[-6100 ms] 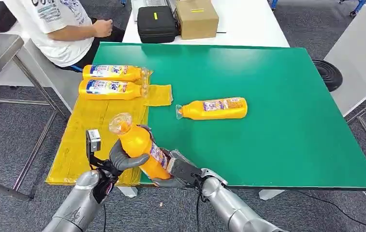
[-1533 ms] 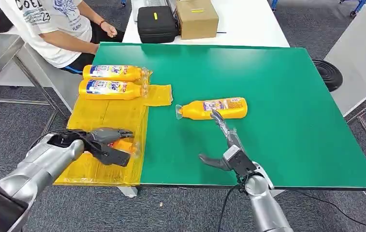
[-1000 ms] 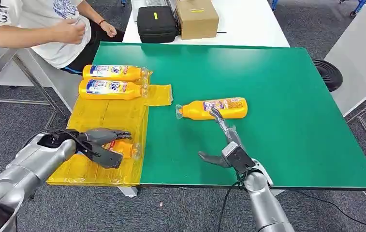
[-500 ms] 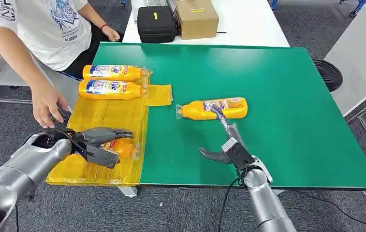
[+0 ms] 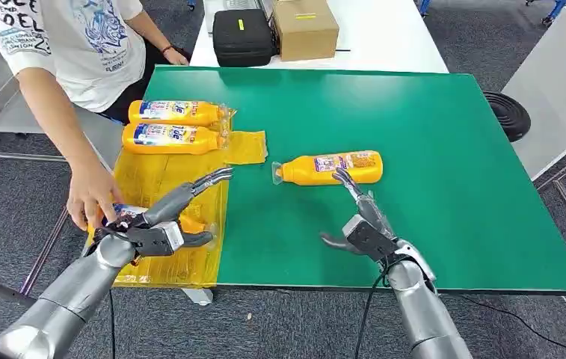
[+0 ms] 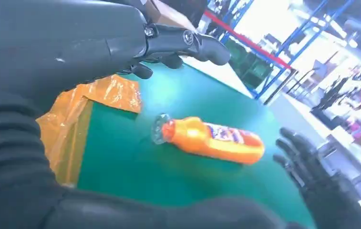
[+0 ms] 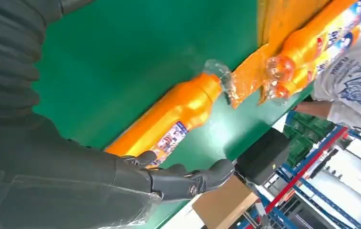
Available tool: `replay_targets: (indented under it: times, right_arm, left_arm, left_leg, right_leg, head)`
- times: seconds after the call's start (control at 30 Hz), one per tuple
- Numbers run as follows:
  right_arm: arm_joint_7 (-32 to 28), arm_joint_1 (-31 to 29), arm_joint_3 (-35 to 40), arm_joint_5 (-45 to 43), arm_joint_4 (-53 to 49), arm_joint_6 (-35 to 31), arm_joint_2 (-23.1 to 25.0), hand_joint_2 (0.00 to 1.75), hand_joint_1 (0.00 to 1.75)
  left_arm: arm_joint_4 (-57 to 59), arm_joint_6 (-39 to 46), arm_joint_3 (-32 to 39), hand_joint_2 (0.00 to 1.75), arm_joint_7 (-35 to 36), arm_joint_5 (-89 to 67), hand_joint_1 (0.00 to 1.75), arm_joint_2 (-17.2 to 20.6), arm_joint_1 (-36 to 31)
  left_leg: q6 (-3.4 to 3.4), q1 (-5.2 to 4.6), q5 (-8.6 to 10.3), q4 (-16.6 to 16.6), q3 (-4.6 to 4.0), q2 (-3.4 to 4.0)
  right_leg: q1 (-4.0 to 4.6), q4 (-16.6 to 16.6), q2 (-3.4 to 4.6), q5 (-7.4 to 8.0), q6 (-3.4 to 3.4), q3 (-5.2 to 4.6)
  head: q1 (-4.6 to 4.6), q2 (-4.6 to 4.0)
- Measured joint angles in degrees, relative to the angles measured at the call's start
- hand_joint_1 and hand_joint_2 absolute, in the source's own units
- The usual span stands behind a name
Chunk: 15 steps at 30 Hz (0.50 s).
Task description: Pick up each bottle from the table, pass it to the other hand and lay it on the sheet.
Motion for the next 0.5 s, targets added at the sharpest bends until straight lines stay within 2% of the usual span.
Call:
replay_targets:
  times: [0.13, 0.27, 0.37, 0.5]
  right_arm:
    - [5.23, -0.81, 0.02, 5.38, 1.05, -4.42, -1.25, 1.75, 0.00]
    - [6.60, -1.81, 0.02, 6.95, 1.97, -5.70, -2.25, 1.75, 0.00]
    - [12.31, -3.48, 0.39, 13.89, 3.96, -8.39, -3.39, 1.75, 0.00]
    - [17.79, -11.77, 1.51, 23.81, 12.36, -9.11, -7.35, 1.75, 0.00]
  left_arm:
    - [-1.27, -0.61, 2.69, 1.75, 0.00, 1.84, 0.00, -0.98, 1.07]
    - [-1.72, -0.77, 4.33, 1.75, 0.00, 2.43, 0.00, -1.49, 1.49]
    - [-2.05, -1.22, 5.86, 1.75, 0.00, 4.00, 0.00, -1.81, 2.05]
    - [-2.88, -1.35, 8.28, 1.75, 0.00, 5.97, 0.00, -2.10, 3.47]
  left_leg:
    - [0.00, 0.02, 0.01, 0.00, 0.00, 0.00]
    - [0.00, 0.02, 0.01, 0.00, -0.01, 0.00]
    - [0.00, -0.01, 0.01, 0.00, -0.03, 0.01]
    - [0.06, -0.01, 0.06, 0.00, -0.07, -0.01]
  right_leg:
    - [0.03, 0.01, 0.00, 0.00, 0.00, 0.00]
    - [0.01, 0.01, 0.00, 0.00, 0.00, 0.01]
    - [0.00, 0.00, 0.01, 0.01, 0.02, 0.00]
    - [-0.06, 0.02, 0.01, 0.06, 0.07, 0.00]
  head:
    - [0.00, 0.00]
    - [0.02, 0.00]
    - [-0.02, 0.00]
    - [0.00, 0.00]
